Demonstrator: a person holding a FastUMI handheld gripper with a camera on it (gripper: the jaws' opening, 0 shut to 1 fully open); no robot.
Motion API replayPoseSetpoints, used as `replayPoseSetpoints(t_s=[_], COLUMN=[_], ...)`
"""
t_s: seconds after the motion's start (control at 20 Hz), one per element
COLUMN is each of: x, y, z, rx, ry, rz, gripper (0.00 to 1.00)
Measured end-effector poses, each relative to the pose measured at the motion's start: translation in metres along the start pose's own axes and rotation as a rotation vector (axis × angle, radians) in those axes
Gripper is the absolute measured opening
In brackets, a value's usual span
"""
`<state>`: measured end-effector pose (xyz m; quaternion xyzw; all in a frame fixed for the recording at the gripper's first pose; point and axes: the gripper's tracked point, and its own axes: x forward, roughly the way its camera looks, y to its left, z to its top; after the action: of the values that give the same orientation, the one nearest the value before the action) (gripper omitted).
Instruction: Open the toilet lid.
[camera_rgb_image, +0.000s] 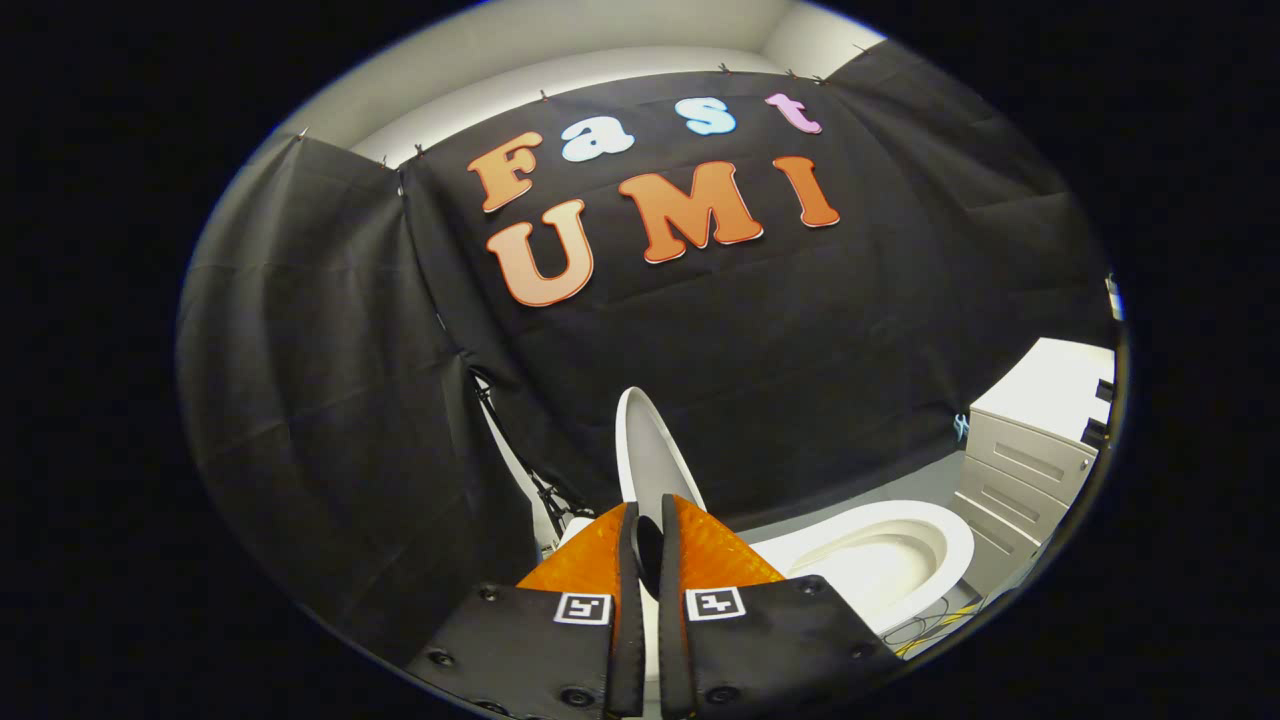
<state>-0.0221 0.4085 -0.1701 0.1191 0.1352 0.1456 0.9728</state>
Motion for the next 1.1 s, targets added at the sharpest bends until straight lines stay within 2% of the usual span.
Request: replayPoseSetpoints(t_s=[0.25, 0.45, 0.95, 1.1], x=[0.001, 0.001, 0.001, -0.002], y=[0.029, 0.059, 0.076, 0.071], z=[-0.015, -0.029, -0.039, -0.037], rx=[-0.028, -0.11, -0.295, -0.297], ry=[0.022, 0.04, 0.009, 0.02], rz=[0.054, 0.091, 0.073, 0.069], gripper=[0.14, 0.14, 0.14, 0.14])
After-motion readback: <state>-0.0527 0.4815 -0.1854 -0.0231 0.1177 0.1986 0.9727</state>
